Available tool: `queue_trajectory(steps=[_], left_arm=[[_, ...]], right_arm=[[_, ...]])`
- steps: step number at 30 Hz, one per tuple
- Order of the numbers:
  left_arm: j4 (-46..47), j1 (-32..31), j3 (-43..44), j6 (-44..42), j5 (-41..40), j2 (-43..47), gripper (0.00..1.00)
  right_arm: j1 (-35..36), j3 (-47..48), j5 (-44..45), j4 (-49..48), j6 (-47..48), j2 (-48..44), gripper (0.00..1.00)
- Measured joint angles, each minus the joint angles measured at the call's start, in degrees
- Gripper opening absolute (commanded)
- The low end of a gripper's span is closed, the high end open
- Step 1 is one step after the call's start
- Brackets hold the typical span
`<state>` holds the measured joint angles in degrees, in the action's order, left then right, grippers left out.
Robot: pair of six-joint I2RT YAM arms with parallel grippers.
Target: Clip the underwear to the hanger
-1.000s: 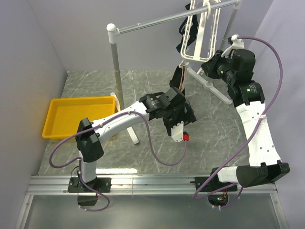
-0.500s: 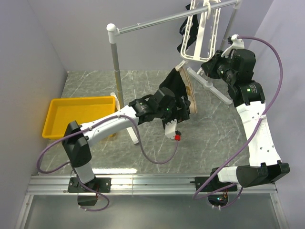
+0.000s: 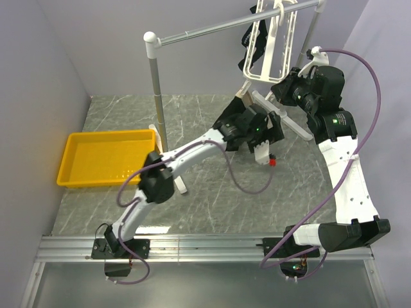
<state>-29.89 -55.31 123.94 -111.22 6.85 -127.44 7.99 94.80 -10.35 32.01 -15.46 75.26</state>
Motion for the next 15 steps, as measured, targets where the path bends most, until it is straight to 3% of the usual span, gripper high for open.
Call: queue_trajectory(steps=[2,4,7,8,10,11,15], left_arm=[[-1.4,0.5,10.1,-0.1,-3.2,-7.4,1.0],[-2.6,1.3,16.3,-0.2,-7.0,-13.2,0.92],[-3.7,3.3,13.4,-0.2,-12.1,-15.9,0.61],[-4.5,4.0,11.1,-0.2,-13.2,-15.9,0.36],[-5.4,5.4,7.7,0.3,-15.5,-15.9,0.09],[-5.9,5.9,6.5,0.7,-16.5,-15.9,0.01],[-1.5,6.5,-3.2,1.0,-17.4,-11.8,0.01]], right_arm=[[0.0,0.0,0.0,0.0,0.0,0.0,0.0],[0.0,0.0,0.0,0.1,0.1,0.0,0.0],[0.0,0.0,0.0,0.2,0.2,0.0,0.0],[0.0,0.0,0.0,0.2,0.2,0.0,0.0],[0.0,0.0,0.1,0.2,0.2,0.0,0.0],[0.0,0.0,0.1,0.2,0.2,0.0,0.0],[0.0,0.0,0.0,0.2,0.2,0.1,0.0]])
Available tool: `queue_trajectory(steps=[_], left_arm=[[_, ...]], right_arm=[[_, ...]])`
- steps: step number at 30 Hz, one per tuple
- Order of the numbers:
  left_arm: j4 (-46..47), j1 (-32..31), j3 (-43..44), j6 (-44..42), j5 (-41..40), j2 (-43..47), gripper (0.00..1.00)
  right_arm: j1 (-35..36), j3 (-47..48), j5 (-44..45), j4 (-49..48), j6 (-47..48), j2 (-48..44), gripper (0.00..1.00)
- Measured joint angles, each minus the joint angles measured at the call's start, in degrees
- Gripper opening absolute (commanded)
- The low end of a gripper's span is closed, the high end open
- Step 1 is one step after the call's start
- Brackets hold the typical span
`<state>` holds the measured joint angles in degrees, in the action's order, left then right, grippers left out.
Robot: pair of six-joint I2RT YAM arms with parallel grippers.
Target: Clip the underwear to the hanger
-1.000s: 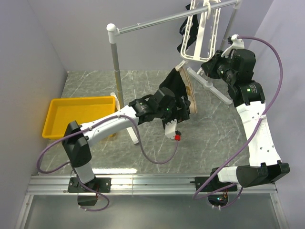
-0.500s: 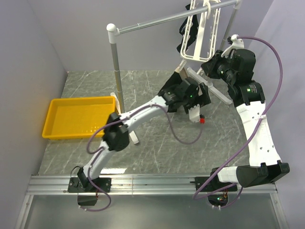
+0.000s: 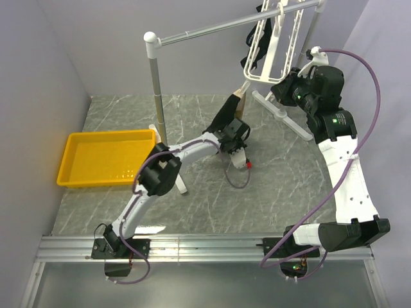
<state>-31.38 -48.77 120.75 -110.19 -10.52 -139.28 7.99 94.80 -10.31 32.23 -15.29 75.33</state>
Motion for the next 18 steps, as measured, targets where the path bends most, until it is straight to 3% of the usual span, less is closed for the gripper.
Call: queue_trajectory(steps=[5,12,14,15,18], left_arm=[[8.7,-1.8,-20.0,-1.2,3.3,13.7,0.0],[14.4,-3.8,-29.5,-1.9,9.9,26.4,0.0],[12.8,-3.8,-30.6,-2.1,13.2,29.2,0.37],[11.6,-3.9,-30.6,-1.7,15.1,30.3,0.65],[8.0,-4.1,-30.1,0.3,21.2,33.3,0.69]], right_arm=[[0.0,0.0,-0.1,0.0,0.0,0.3,0.0],[0.0,0.0,-0.3,0.0,0.0,0.3,0.0],[0.0,0.0,-0.3,0.0,0.0,0.3,0.0],[0.0,0.0,-0.3,0.0,0.0,0.3,0.0],[0.0,0.0,-0.3,0.0,0.1,0.3,0.0]])
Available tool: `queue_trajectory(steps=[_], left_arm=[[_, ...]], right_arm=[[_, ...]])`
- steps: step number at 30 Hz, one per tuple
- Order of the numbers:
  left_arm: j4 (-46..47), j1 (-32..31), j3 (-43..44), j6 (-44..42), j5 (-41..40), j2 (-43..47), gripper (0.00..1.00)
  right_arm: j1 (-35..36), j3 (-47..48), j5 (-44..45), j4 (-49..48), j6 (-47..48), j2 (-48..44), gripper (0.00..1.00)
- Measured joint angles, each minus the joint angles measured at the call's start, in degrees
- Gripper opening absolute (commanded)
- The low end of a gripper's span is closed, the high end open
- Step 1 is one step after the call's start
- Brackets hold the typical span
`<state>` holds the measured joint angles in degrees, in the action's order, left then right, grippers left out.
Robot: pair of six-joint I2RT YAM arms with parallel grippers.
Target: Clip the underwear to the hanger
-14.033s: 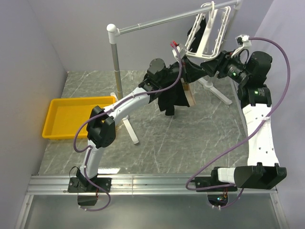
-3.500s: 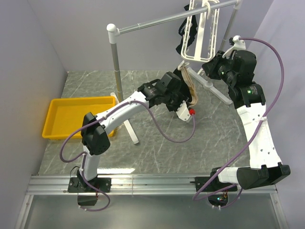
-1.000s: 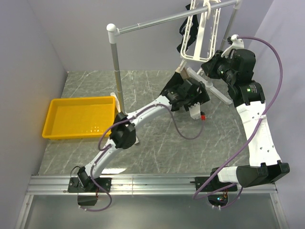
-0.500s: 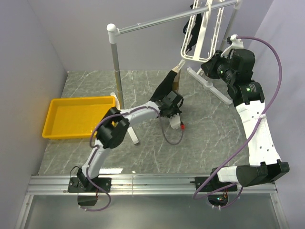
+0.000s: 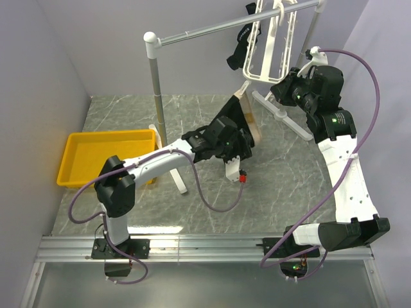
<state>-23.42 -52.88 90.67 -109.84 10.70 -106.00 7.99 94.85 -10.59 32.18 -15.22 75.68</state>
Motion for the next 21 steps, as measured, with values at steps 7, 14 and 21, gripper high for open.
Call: queue_trajectory(steps=[7,14,21], left_arm=[[-5.3,-1.6,8.5,1.9,6.8,-0.3,0.99],[-3.2,-1.4,18.3,2.2,7.6,-9.1,0.99],[-8.6,-1.0,42.1,3.1,1.9,-27.5,0.97]], right_arm=[[0.0,0.1,0.0,0.0,0.2,0.1,0.0],[0.0,0.1,0.0,0.0,0.2,0.3,0.0],[-0.6,0.1,-0.1,0.0,0.6,0.3,0.0]])
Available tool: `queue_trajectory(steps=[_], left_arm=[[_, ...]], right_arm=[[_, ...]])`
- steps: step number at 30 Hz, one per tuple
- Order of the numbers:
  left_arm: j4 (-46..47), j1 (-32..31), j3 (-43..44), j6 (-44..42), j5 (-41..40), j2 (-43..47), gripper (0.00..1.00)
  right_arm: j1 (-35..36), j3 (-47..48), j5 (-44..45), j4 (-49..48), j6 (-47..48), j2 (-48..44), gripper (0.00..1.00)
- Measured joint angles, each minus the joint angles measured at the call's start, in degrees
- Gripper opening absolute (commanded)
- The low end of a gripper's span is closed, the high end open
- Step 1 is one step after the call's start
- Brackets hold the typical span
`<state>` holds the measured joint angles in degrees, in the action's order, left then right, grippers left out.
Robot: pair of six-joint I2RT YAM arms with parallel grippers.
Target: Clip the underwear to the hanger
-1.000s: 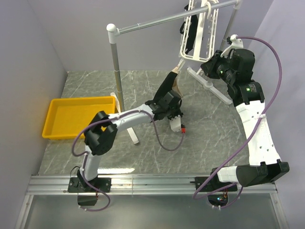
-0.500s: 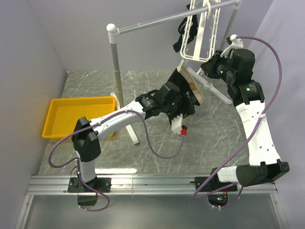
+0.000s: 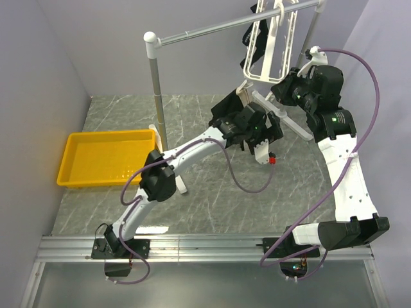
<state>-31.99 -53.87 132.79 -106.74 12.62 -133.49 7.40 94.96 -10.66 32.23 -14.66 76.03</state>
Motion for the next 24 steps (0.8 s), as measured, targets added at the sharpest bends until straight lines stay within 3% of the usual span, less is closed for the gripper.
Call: queue_trajectory(steps=[3,5,8,11,14,17,18,24], left_arm=[[-1.7,0.9,0.2,-0.8,-5.1,-3.0,0.81],[-4.6,1.6,0.2,-1.4,-8.4,-4.4,0.77],[-9.5,2.6,-0.5,-1.5,-11.2,-5.1,0.79],[-8.4,3.2,-6.9,-1.5,-12.0,-2.3,0.78],[-8.6,3.0,-12.5,-1.5,-12.1,1.0,0.62],[-10.1,2.3,-11.0,-1.1,-12.5,1.3,0.38],[-10.6,2.1,-10.1,-1.0,-12.8,1.3,0.21],[-10.7,1.6,-10.4,-1.2,-14.0,3.8,0.17]], right_arm=[[-0.3,0.0,-0.2,0.0,0.2,0.0,0.0],[-0.5,0.0,-0.3,0.0,0.2,0.0,0.0],[-0.9,0.0,-0.6,0.0,0.3,0.0,0.0],[-1.2,0.0,-0.8,0.0,0.3,0.0,0.0],[-1.2,0.0,-0.9,0.0,0.2,0.0,0.0],[-1.2,0.0,-1.0,0.0,0.2,0.0,0.0],[-1.2,0.0,-1.0,0.0,0.2,0.0,0.0],[-1.3,0.0,-1.0,0.0,0.2,0.0,0.0]])
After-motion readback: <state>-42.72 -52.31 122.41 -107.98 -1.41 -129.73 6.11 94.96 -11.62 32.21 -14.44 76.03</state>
